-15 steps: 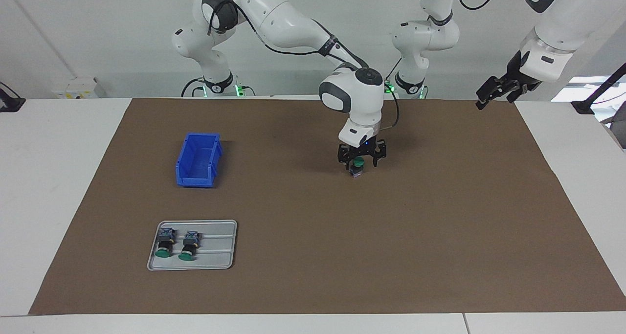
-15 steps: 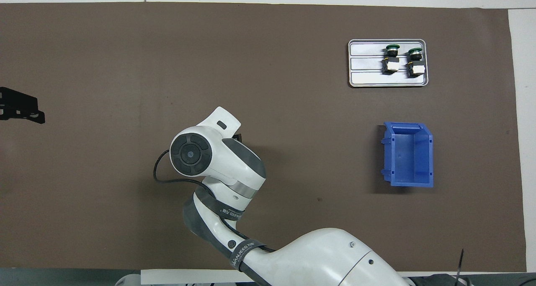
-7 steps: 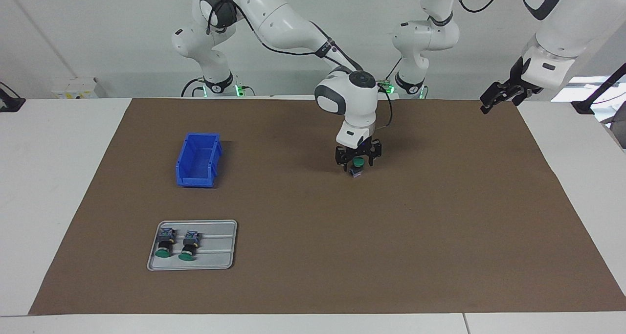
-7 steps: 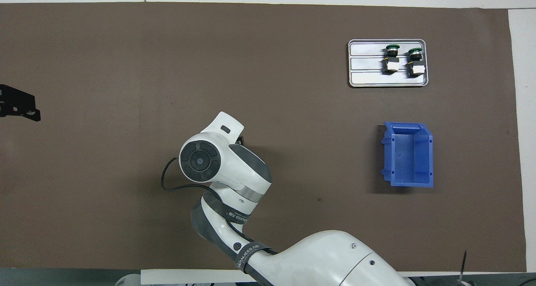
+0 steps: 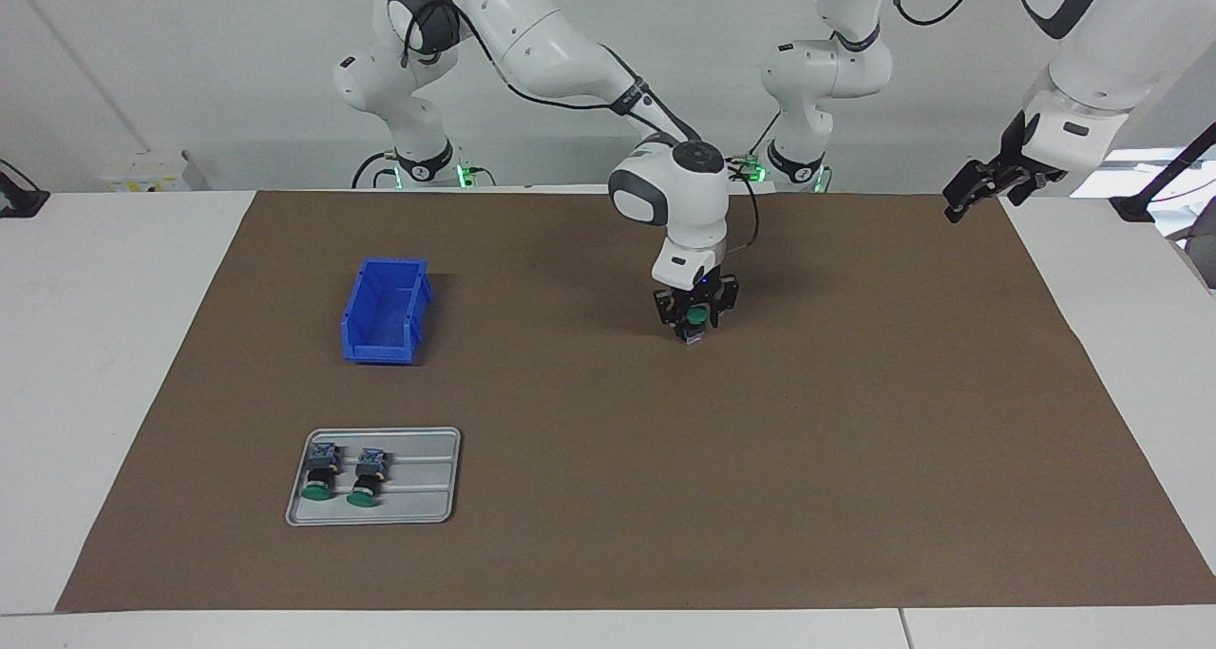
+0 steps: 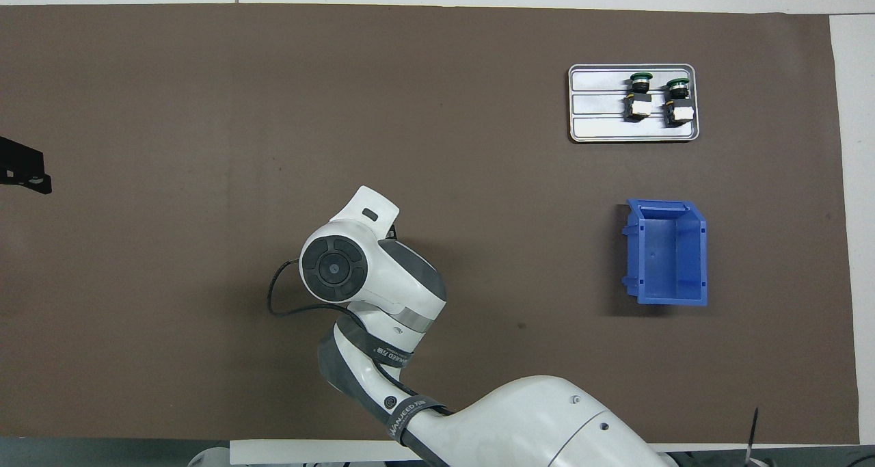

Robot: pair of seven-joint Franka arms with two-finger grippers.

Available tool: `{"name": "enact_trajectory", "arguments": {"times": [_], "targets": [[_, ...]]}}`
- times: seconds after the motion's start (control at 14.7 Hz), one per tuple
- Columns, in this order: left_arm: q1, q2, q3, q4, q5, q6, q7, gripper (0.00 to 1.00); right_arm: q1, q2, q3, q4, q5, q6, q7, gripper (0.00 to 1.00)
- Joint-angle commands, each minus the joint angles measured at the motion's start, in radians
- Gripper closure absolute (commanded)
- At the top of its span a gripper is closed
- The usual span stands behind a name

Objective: Place and press button with both arms

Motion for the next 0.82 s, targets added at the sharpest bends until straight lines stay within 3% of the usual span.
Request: {"name": "enact_trajectory", "arguments": {"times": [0.0, 0.07, 0.27, 0.34, 0.41, 0.75], "targets": [[0.006, 0.01, 0.002, 0.024, 0.015, -0.036, 0.03, 0.0, -0.018, -0.031, 0.015, -0.043, -0.007, 0.013, -0.023, 0.76], [0.007, 0.008, 0.004, 0.021, 0.012, -0.034, 0.03, 0.0, -0.019, -0.035, 0.015, -0.037, -0.007, -0.002, -0.023, 0.86], [0.004, 0.008, 0.004, 0.02, 0.011, -0.039, 0.029, 0.0, -0.056, -0.046, 0.009, 0.058, -0.016, -0.146, -0.065, 0.89], [0.004, 0.01, 0.004, 0.023, 0.009, -0.04, 0.029, 0.0, -0.087, -0.088, 0.008, 0.055, -0.018, -0.174, -0.079, 0.89], [0.004, 0.013, 0.004, 0.027, 0.009, -0.039, 0.029, 0.0, -0.148, -0.151, 0.009, 0.021, -0.016, -0.189, -0.113, 0.89], [0.009, 0.013, 0.007, 0.027, 0.007, -0.033, 0.027, 0.0, -0.418, -0.509, 0.012, -0.35, -0.001, -0.186, -0.441, 0.88]]}}
